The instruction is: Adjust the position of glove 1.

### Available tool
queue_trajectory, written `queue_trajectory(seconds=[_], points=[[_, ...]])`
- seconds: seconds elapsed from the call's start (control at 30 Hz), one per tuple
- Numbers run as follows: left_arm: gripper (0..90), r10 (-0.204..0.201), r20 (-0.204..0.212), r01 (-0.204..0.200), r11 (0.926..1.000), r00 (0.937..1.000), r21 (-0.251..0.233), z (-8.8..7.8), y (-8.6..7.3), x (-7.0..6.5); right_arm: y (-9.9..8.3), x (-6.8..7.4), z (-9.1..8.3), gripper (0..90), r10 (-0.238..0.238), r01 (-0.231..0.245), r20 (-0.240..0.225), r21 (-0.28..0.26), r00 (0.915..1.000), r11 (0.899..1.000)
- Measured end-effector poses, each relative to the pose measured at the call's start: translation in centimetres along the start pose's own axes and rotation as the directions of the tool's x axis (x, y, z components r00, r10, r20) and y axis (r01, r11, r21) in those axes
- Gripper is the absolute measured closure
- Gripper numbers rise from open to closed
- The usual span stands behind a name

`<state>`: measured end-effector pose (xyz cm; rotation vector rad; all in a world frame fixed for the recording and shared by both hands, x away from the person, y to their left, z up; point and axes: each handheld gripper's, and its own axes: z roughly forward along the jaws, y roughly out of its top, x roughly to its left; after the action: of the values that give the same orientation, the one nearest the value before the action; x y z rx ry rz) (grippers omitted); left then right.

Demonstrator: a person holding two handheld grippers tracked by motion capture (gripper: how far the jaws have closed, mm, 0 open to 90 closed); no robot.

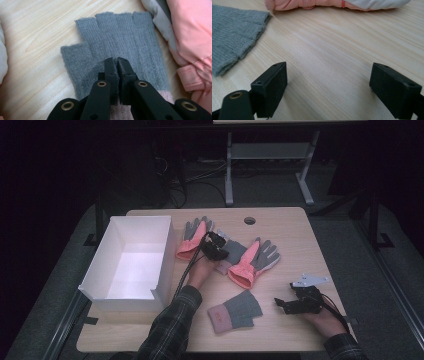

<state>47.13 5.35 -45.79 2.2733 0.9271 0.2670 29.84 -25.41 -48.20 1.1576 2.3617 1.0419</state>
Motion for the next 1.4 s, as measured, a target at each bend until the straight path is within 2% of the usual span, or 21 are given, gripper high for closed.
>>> queue_trajectory(seconds=[0.07,0.1,0.17,0.27,0.37,0.43,0.47,0.63,0.77,0.8,0.93,1.1,1.13,1.17,1.2,1.33,1.4], points=[[87.2,-0.013,0.024,0.013,0.9998,0.9996,-0.012,-0.4,0.0,0.3,0.0,0.0,0.0,14.2,0.0,0.0,0.001,-0.001,1.0,1.0],[87.3,-0.006,0.031,0.007,0.9999,0.9995,-0.015,-0.6,0.1,0.5,0.0,0.0,0.0,14.2,0.0,0.0,0.002,-0.001,1.0,1.0],[87.3,0.005,0.029,-0.005,0.9999,0.9996,-0.014,-1.2,0.2,0.7,0.0,0.0,0.0,14.2,0.004,-0.004,0.0,0.002,1.0,1.0],[87.3,-0.003,0.032,0.004,0.9995,0.9995,-0.032,-2.3,0.6,0.9,0.0,0.0,0.0,14.2,0.004,-0.004,0.0,0.002,1.0,1.0],[87.3,0.006,0.027,-0.005,0.9992,0.9996,-0.039,-3.6,1.0,1.0,0.0,0.0,0.0,14.2,0.004,-0.004,0.0,0.001,1.0,1.0],[87.3,0.029,0.018,-0.029,0.9986,0.9994,-0.045,-4.6,1.4,0.8,0.0,0.0,0.0,14.1,0.001,-0.001,0.001,0.003,1.0,1.0],[87.3,0.026,0.018,-0.025,0.9977,0.9995,-0.063,-5.0,1.5,0.6,0.0,0.0,0.0,14.0,0.001,-0.001,0.001,0.003,1.0,1.0],[87.3,0.065,0.02,-0.064,0.9967,0.9977,-0.051,-6.8,2.0,0.3,0.0,0.0,0.0,13.1,0.008,-0.008,0.004,0.004,1.0,1.0],[87.3,0.068,0.05,-0.065,0.9963,0.9964,-0.055,-8.1,2.0,0.0,0.0,0.0,0.0,13.1,0.011,-0.011,0.004,0.005,0.9999,1.0],[87.3,0.056,0.069,-0.052,0.9969,0.996,-0.059,-8.4,1.9,-0.2,0.0,0.0,0.0,13.1,0.01,-0.01,0.004,0.005,0.9999,1.0],[87.2,0.063,0.122,-0.055,0.9962,0.9905,-0.068,-9.7,1.8,-0.9,0.0,0.0,0.0,13.0,0.01,-0.01,0.005,0.006,0.9999,1.0],[87.2,0.092,0.158,-0.082,0.9945,0.9832,-0.065,-10.9,1.4,-2.1,0.0,0.0,0.0,12.9,0.01,-0.01,0.005,0.006,0.9999,1.0],[87.2,0.105,0.172,-0.095,0.9934,0.9796,-0.065,-11.2,1.3,-2.3,0.0,0.0,0.0,12.9,0.01,-0.01,0.006,0.006,0.9999,1.0],[87.3,0.101,0.186,-0.088,0.9933,0.9774,-0.075,-11.3,1.2,-2.7,0.0,0.0,0.0,12.9,0.009,-0.01,0.006,0.006,0.9999,1.0],[87.2,0.116,0.193,-0.105,0.9921,0.9742,-0.069,-11.6,1.0,-2.9,0.0,0.0,0.0,12.9,0.01,-0.01,0.006,0.006,0.9999,1.0],[87.3,0.124,0.221,-0.109,0.991,0.9673,-0.078,-12.1,0.2,-4.3,0.0,0.0,0.0,12.9,0.011,-0.011,0.005,0.006,0.9999,1.0],[87.2,0.129,0.242,-0.114,0.9907,0.9616,-0.074,-12.3,-0.3,-4.8,0.0,0.0,0.0,12.9,0.011,-0.011,0.005,0.006,0.9999,1.0]])
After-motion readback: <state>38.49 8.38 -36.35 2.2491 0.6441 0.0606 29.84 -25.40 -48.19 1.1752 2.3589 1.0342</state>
